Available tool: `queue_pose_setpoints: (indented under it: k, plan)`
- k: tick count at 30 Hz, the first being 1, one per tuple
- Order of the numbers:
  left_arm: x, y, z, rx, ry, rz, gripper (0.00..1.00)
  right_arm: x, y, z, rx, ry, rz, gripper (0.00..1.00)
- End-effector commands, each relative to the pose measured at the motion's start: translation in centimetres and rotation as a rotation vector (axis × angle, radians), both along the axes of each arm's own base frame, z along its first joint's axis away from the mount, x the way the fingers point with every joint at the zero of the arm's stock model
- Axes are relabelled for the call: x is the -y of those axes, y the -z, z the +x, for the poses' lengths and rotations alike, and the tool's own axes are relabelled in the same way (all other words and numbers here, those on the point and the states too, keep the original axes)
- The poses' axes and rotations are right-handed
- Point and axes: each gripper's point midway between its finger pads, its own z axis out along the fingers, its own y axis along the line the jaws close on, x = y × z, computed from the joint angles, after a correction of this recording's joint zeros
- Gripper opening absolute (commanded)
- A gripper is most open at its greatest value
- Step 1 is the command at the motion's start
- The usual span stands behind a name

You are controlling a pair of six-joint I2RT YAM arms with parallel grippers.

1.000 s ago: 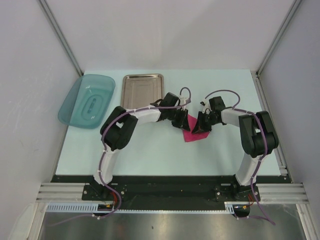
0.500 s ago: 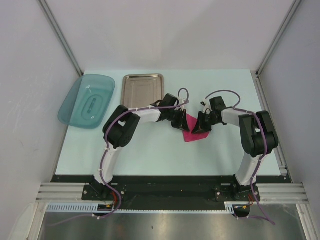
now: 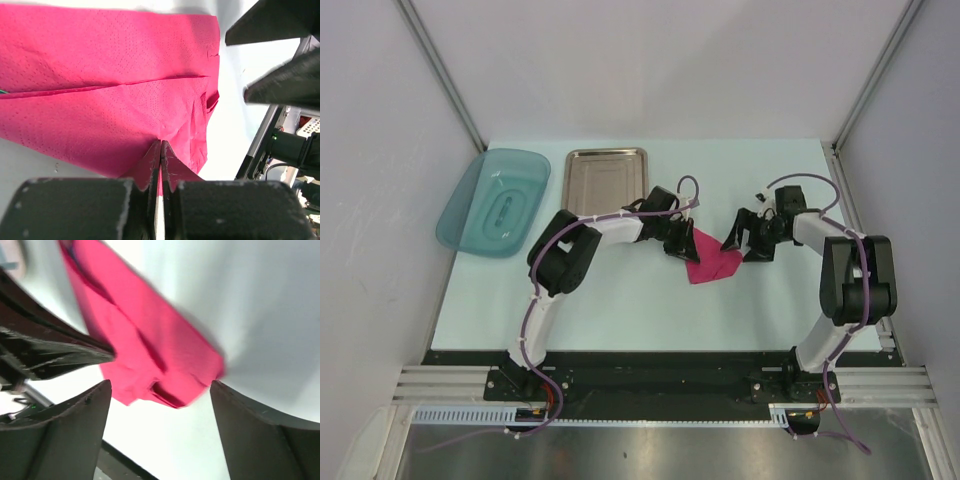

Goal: Place the utensils on the paper napkin and roll it up

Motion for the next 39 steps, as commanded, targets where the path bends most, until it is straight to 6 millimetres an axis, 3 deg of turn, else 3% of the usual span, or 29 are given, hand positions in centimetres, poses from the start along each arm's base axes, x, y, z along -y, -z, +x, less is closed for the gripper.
queue_pose_setpoints:
  k: [1,6,14,21,25,32,33,36,39]
  plan:
    - [-1.1,3.8,0.0,0.008,-0.013,0.111,0.04,2.5,1.2,-0.2,-0.035,0.023,-0.111,0.87]
    - [-1.1,3.7,0.2,0.022,-0.011,0.114,0.04,2.1,3.7,-0.8,-0.11,0.012,-0.082,0.86]
    - [-1.3,3.8,0.1,0.023,-0.006,0.117,0.04,-2.9,4.9,-1.4,-0.219,-0.035,0.243,0.72]
    - [-1.1,3.4,0.3,0.04,-0.006,0.112,0.04,-4.9,1.1,-0.9,-0.158,-0.063,0.442,0.59]
    - [-1.1,3.3,0.4,0.046,-0.004,0.109,0.04,-5.3,0.6,-1.8,-0.179,-0.051,0.49,0.5]
    - [-1.1,3.1,0.4,0.049,-0.002,0.108,0.04,-5.6,-1.7,-2.6,-0.193,-0.006,0.582,0.62]
    - [-1.1,3.1,0.4,0.05,-0.003,0.107,0.04,-4.8,-2.2,-2.0,-0.161,0.016,0.596,0.63]
    - [-1.1,3.2,0.5,0.051,-0.003,0.108,0.04,-4.9,-3.6,-1.7,-0.133,0.012,0.636,0.62]
    - [-1.0,3.1,0.4,0.051,-0.002,0.106,0.04,-5.1,-3.5,-1.9,-0.168,0.024,0.644,0.6]
